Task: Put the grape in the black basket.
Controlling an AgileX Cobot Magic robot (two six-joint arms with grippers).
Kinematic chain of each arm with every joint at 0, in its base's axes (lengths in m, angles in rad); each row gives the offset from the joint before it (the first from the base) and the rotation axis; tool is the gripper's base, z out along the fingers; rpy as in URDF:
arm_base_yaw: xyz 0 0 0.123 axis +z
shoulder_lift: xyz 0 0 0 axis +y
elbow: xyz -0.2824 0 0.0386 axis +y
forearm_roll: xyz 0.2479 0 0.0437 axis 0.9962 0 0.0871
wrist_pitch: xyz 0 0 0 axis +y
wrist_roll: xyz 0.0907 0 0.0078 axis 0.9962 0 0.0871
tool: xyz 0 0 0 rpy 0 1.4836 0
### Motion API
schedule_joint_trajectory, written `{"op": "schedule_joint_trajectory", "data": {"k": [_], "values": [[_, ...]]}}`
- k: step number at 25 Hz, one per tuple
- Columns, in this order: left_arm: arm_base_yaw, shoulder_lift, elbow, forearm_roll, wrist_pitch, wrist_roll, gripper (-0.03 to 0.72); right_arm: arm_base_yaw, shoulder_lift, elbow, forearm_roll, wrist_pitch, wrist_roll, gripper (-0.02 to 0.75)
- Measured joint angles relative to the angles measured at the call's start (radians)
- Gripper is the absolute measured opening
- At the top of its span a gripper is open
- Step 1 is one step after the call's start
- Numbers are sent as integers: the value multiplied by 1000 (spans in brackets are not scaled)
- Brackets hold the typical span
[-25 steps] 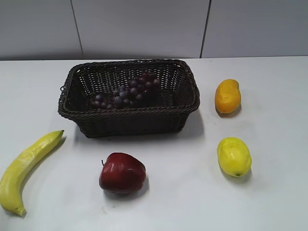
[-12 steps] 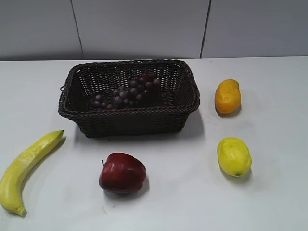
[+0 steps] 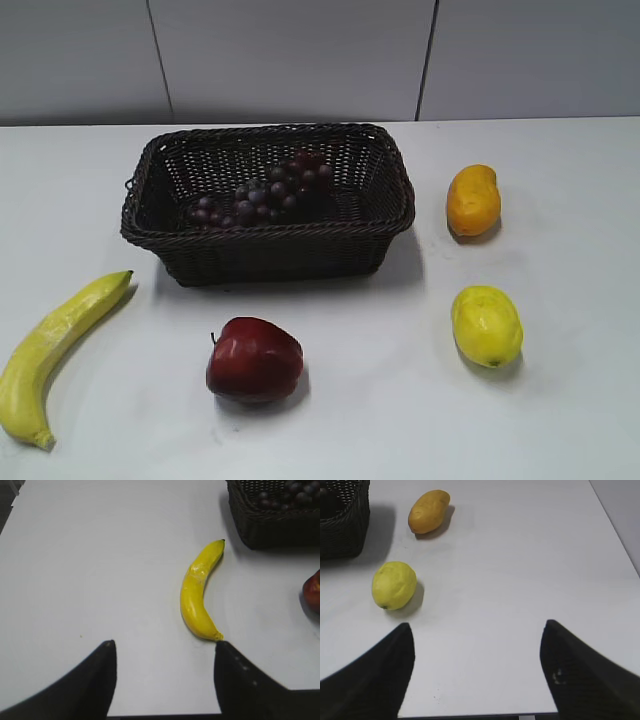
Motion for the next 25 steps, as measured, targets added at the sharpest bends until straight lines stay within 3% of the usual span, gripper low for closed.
{"op": "schedule_joint_trajectory", "data": {"k": [9, 25], "values": [[0, 0, 43, -17, -124, 18, 585, 0, 0, 0, 0, 0, 0, 593], [4, -4, 50, -22, -138, 27, 585, 0, 0, 0, 0, 0, 0, 593]]}}
